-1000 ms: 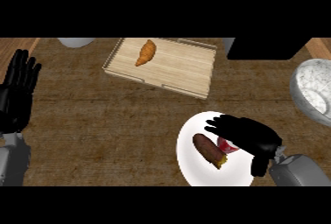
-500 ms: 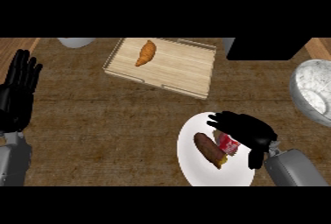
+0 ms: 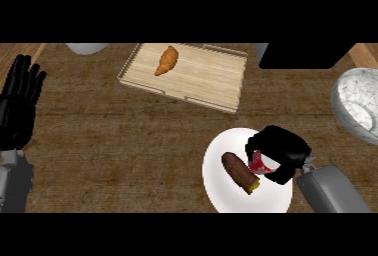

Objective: Pick the can from the plate and place it in the bowl

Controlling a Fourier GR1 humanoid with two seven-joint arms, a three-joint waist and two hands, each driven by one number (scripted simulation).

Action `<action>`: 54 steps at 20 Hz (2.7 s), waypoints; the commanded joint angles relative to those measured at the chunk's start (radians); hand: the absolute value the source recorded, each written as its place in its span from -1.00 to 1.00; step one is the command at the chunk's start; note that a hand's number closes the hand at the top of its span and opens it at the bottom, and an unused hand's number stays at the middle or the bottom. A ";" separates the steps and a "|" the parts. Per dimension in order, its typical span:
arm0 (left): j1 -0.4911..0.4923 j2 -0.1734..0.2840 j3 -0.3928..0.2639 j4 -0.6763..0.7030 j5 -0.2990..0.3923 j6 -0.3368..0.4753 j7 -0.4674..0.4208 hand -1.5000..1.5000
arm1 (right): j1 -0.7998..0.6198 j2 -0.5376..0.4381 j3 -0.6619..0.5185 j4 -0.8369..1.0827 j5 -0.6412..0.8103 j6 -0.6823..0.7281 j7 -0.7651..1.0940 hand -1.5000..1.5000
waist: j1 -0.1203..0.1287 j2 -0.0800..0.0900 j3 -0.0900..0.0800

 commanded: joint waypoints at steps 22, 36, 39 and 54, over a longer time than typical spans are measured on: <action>0.074 -0.008 0.043 -0.032 0.019 0.004 -0.029 0.00 | 0.173 -0.840 -1.004 0.720 -0.368 -0.139 -0.295 1.00 | -0.045 0.009 0.014; 0.004 -0.016 -0.009 -0.032 0.006 -0.004 0.008 0.00 | 0.037 -1.061 -1.109 0.943 -0.577 0.185 -0.558 1.00 | 0.009 0.007 0.008; 0.027 -0.036 -0.023 -0.004 0.001 -0.018 -0.032 0.00 | 0.005 -1.070 -1.064 0.943 -0.581 0.225 -0.553 1.00 | 0.022 0.009 0.006; -0.030 -0.030 -0.031 0.020 -0.025 0.001 -0.030 0.00 | -0.316 -0.892 -0.751 0.827 -0.542 0.248 -0.278 1.00 | 0.051 0.012 0.002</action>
